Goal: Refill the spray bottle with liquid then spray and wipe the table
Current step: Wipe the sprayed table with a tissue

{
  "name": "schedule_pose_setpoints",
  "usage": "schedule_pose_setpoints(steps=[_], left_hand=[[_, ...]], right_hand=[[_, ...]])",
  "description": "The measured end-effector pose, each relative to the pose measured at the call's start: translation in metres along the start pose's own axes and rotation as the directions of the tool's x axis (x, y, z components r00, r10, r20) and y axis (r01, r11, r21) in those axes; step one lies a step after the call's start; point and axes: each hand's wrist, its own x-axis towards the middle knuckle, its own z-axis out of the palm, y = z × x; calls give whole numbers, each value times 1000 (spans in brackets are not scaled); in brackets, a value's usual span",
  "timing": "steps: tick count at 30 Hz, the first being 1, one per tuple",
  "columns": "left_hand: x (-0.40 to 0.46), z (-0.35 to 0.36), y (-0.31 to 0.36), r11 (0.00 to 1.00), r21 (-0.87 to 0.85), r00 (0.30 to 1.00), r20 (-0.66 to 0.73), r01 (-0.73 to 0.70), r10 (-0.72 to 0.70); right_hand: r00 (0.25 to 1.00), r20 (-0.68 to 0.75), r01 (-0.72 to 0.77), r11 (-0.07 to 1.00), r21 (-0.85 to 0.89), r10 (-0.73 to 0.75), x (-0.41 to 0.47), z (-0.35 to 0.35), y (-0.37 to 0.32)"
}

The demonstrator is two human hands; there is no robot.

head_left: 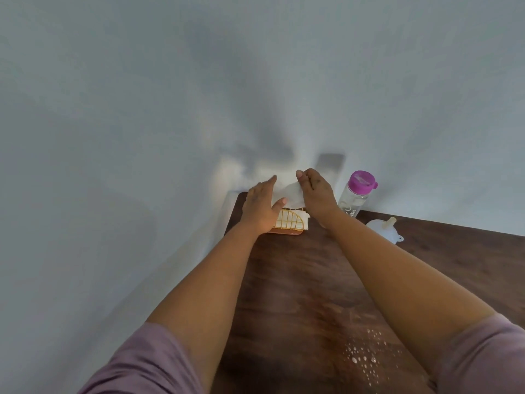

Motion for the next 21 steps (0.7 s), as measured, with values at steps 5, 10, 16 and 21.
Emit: schedule_pose_setpoints(steps=[5, 10, 16, 21], left_hand=[[-8, -13, 3, 990, -135, 975, 214, -34, 63], [-31, -13, 9, 952, -302, 942, 332, 57, 49], [-67, 15, 41, 907, -365, 917, 394, 208, -52], [-113, 55, 76, 871, -372, 884, 447, 321, -135]], right_hand=[[995, 54, -91, 993, 78, 87, -12, -15, 7], [949, 254, -236, 957, 170, 189, -43, -34, 15], [864, 270, -498, 652, 572, 424, -87, -69, 34], [768, 251, -600, 524, 605, 590, -143, -104, 50]])
